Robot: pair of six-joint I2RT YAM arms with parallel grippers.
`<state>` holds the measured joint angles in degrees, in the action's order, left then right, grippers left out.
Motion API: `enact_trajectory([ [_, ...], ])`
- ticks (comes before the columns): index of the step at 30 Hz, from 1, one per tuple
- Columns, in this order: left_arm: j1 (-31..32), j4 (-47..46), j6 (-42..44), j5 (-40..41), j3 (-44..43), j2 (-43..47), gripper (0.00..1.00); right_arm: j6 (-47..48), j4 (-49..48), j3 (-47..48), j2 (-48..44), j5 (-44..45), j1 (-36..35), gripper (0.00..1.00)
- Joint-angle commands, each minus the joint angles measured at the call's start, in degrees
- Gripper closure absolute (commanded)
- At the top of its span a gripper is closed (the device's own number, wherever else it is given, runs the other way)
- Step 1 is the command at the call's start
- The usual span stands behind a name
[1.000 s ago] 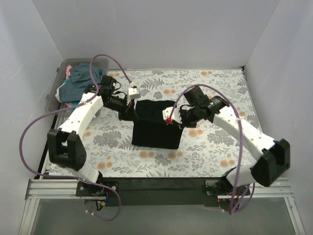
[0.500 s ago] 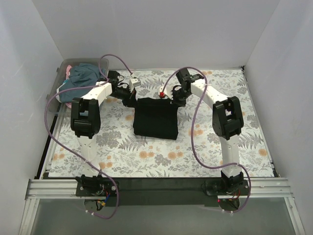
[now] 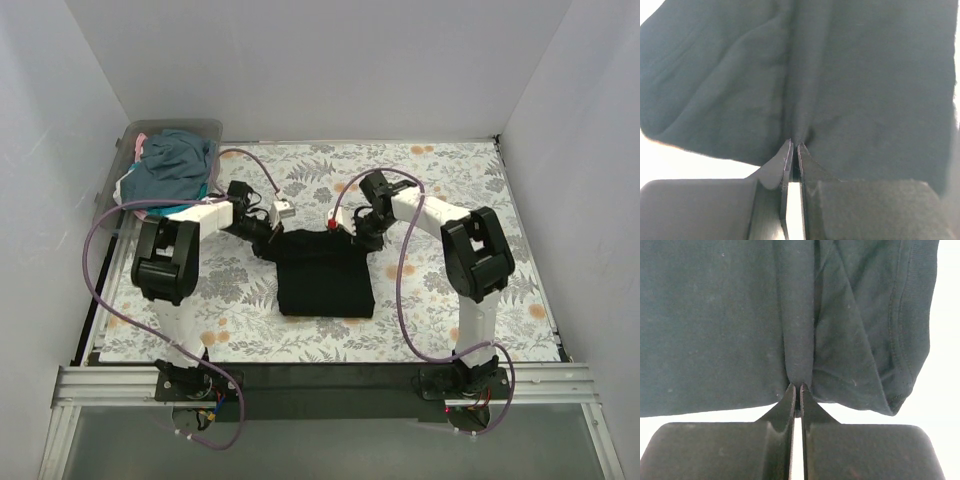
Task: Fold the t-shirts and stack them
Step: Fold the tshirt
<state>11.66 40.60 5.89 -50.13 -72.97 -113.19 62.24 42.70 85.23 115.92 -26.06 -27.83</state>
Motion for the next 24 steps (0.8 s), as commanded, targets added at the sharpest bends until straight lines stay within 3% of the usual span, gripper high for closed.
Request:
enact_trajectory([
  [1, 2.31, 5.45, 4.21, -0.4, 6.6, 10.16, 1.0, -3.34, 2.92, -8.38, -9.01, -1.88, -2.04, 0.99],
  [4, 3.37, 9.76, 7.11, -0.5, 11.35, 15.35, 1.0, -7.65, 3.97, -12.79, -13.94, -5.12, -3.36, 0.99],
  [5, 3.46, 10.2, 7.55, -0.32, 12.58, 17.45, 0.95, -8.88, 4.58, -13.07, -14.84, -6.18, -3.45, 0.99],
  [6, 3.37, 10.03, 7.56, -0.06, 14.15, 18.52, 0.88, -11.76, 5.98, -13.07, -15.37, -7.24, -3.45, 0.84],
  [9, 3.46, 8.36, 7.39, 0.12, 15.31, 22.21, 0.66, -18.17, 8.62, -10.71, -15.37, -12.07, -1.62, 0.59],
  [12, 4.06, 3.97, 7.38, -2.25, 15.58, 27.39, 0.59, -26.07, 8.63, -5.62, -12.66, -18.92, 2.07, 0.6],
  [15, 8.0, -0.34, 6.24, -1.21, 14.88, 29.43, 0.58, -31.19, 8.19, 1.24, -7.58, -25.51, 4.54, 0.64],
  [20, 15.14, -9.11, 0.45, 4.59, 12.68, 24.25, 0.58, -39.9, 6.01, 10.12, 1.14, -33.07, 4.9, 0.73],
  [24, 18.74, -14.14, -2.72, 10.48, 10.13, 18.63, 0.52, -45.35, 2.75, 14.87, 7.38, -34.58, 4.72, 0.77],
])
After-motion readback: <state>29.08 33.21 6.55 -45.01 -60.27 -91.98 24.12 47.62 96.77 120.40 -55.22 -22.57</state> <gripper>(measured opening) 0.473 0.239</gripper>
